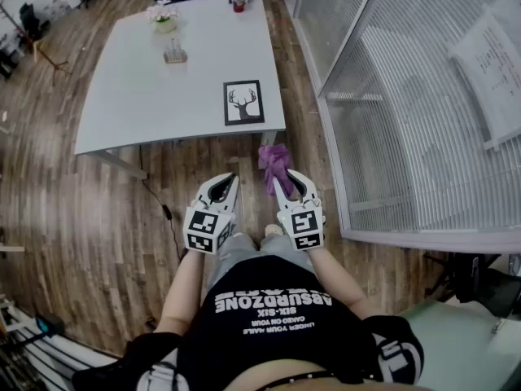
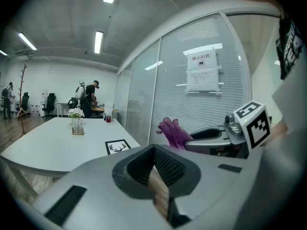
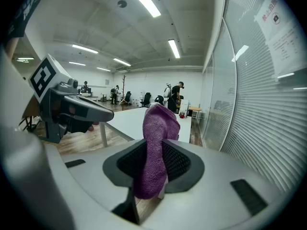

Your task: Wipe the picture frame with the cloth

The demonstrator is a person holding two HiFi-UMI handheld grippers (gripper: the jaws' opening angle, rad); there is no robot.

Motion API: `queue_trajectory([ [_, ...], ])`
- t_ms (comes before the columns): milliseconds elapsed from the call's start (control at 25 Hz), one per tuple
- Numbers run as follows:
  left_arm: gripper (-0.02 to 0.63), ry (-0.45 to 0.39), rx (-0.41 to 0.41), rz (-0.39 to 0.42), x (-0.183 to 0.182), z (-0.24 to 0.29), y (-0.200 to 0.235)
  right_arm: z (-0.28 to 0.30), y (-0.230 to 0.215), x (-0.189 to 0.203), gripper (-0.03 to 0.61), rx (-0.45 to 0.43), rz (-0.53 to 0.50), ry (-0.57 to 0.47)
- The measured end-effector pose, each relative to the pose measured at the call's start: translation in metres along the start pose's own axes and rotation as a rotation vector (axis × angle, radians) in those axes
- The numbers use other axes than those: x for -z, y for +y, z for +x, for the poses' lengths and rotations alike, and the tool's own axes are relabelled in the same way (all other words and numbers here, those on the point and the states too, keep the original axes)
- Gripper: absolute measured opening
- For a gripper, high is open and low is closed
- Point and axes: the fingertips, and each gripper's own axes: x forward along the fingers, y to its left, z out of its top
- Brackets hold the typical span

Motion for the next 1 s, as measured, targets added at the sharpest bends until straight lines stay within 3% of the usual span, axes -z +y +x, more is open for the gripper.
queue_trajectory([
  [440, 0.015, -0.021, 0.053, 0.041, -0.001, 0.0, 0.024, 0.011, 0.023, 0.012, 0.112, 0.045, 0.005, 0.016],
  [800, 0.015, 0.013, 0.023, 0.002, 0.008, 0.018, 0.071, 0.059, -0.005, 0.005, 0.114, 0.07, -0.001, 0.038],
  [1000, 0.014, 0.029, 0.049, -0.002, 0.002, 0.042, 0.094, 0.103, -0.026, -0.004, 0.114, 0.077, -0.022, 0.067],
])
